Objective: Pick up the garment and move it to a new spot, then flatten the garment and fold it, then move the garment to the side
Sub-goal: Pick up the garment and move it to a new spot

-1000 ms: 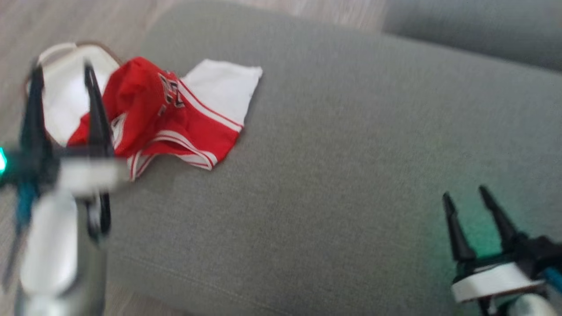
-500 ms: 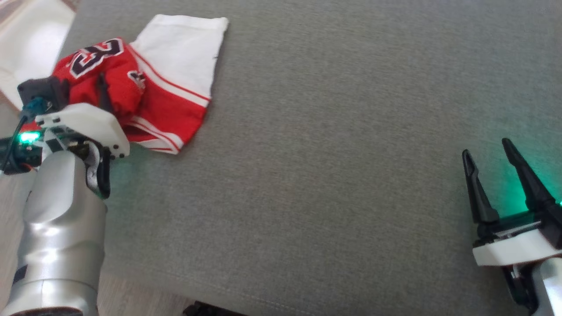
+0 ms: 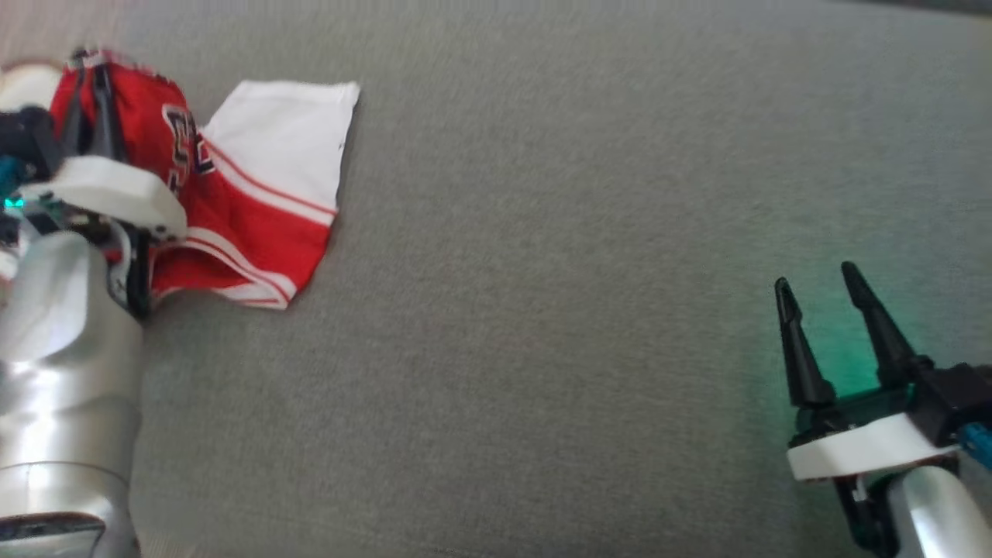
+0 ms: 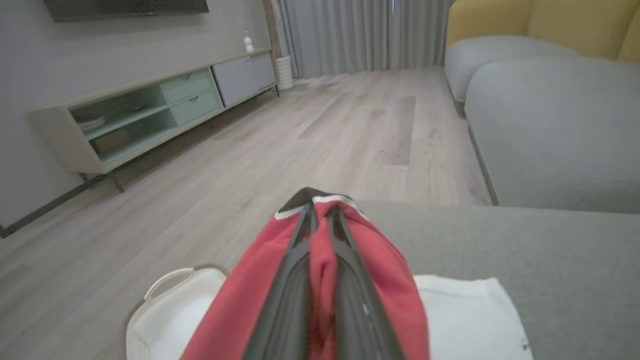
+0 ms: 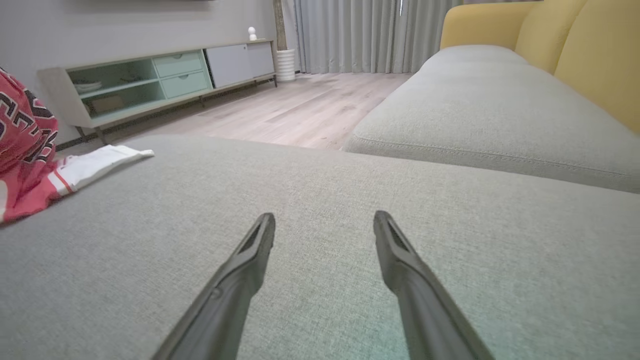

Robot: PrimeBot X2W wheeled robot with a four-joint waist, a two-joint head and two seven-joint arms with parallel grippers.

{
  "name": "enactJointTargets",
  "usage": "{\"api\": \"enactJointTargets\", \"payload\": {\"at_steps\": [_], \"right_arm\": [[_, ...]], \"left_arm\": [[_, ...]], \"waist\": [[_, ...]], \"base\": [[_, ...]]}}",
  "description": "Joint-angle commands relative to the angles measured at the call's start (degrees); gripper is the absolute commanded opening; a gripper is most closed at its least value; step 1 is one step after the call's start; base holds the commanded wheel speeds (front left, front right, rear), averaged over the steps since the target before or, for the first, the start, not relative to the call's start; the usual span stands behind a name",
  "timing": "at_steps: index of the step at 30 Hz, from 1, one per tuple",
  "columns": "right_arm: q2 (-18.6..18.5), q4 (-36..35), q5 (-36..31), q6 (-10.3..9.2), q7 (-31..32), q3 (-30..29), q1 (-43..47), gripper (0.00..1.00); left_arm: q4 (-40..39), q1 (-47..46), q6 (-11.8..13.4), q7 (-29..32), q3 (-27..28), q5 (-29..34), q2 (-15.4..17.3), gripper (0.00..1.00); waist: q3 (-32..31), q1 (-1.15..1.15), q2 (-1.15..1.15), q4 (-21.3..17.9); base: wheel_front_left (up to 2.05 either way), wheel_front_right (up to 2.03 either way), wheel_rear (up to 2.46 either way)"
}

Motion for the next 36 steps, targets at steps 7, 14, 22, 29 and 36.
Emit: {"api": "enactJointTargets", "payload": {"at_steps": [7, 14, 22, 29, 36], "right_arm": [[3.4, -0.7, 1.0, -0.04, -0.6, 1.5, 1.2, 1.00], [6.2, -0.6, 1.5, -0.04, -0.6, 2.1, 3.2, 1.00], [7.7, -1.1, 2.2, -0.04, -0.6, 4.6, 2.5, 1.00], [8.4, -0.6, 2.5, -0.04, -0.6, 5.7, 2.0, 1.00], [8.8, 0.3, 2.6, -0.04, -0.6, 6.1, 2.1, 1.00]], "left_arm": [[-11.9, -2.9, -2.1, 1.3, -3.0, -0.1, 4.1, 0.00], [-28.4, -0.2, -2.6, 10.4, -8.9, -3.7, 3.9, 0.00], [-41.7, 3.9, -2.2, 17.7, -13.0, -7.6, 1.8, 0.00], [-34.4, 15.2, -1.2, 13.1, -15.6, -7.8, -0.3, 0.00], [-22.2, 22.1, -0.6, 0.8, -16.9, -7.8, -2.9, 1.00]], "waist": [[-9.9, 0.01, 0.00, -7.7], [-16.0, 0.01, 0.00, -15.8], [-17.0, 0.01, 0.00, -25.4], [-14.7, 0.01, 0.00, -30.4], [-12.5, 0.01, 0.00, -29.6]], "base": [[0.00, 0.00, 0.00], [0.00, 0.00, 0.00], [0.00, 0.00, 0.00], [0.00, 0.00, 0.00], [0.00, 0.00, 0.00]]}}
